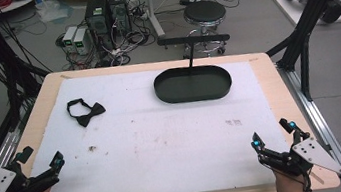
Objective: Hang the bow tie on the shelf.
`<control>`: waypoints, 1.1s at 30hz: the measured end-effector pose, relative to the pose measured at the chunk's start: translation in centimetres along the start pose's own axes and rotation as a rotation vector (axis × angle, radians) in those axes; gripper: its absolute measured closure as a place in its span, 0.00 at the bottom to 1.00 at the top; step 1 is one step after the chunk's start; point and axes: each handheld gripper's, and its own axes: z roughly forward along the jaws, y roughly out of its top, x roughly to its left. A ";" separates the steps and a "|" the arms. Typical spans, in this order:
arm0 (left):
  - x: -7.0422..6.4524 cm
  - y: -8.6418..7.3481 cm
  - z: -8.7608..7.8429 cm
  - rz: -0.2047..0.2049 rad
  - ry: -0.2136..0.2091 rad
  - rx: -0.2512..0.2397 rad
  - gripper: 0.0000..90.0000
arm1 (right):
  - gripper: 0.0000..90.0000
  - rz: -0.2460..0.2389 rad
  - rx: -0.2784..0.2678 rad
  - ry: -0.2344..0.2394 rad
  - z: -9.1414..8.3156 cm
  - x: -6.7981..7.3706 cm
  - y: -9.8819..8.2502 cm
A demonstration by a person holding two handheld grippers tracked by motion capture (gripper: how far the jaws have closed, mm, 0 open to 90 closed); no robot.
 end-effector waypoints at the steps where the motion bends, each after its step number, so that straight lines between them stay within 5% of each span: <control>1: 0.0 0.0 0.0 0.000 -0.001 0.000 0.03 | 0.09 0.008 -0.003 0.002 -0.1 0.0 0.0; 12: 0.0 0.7 0.4 0.007 -0.023 0.035 0.03 | 0.09 0.011 -0.013 0.022 -0.1 -0.1 0.3; 18: 0.0 2.3 1.6 0.058 -0.066 0.107 0.04 | 0.09 0.020 -0.025 0.033 -0.4 -0.2 0.5; 27: 0.1 3.6 5.2 0.142 -0.132 0.219 0.12 | 0.09 0.021 -0.032 0.068 0.0 -0.1 0.4; 33: 0.5 4.2 8.5 0.152 -0.144 0.311 0.19 | 0.09 0.013 -0.026 0.078 0.1 0.1 0.3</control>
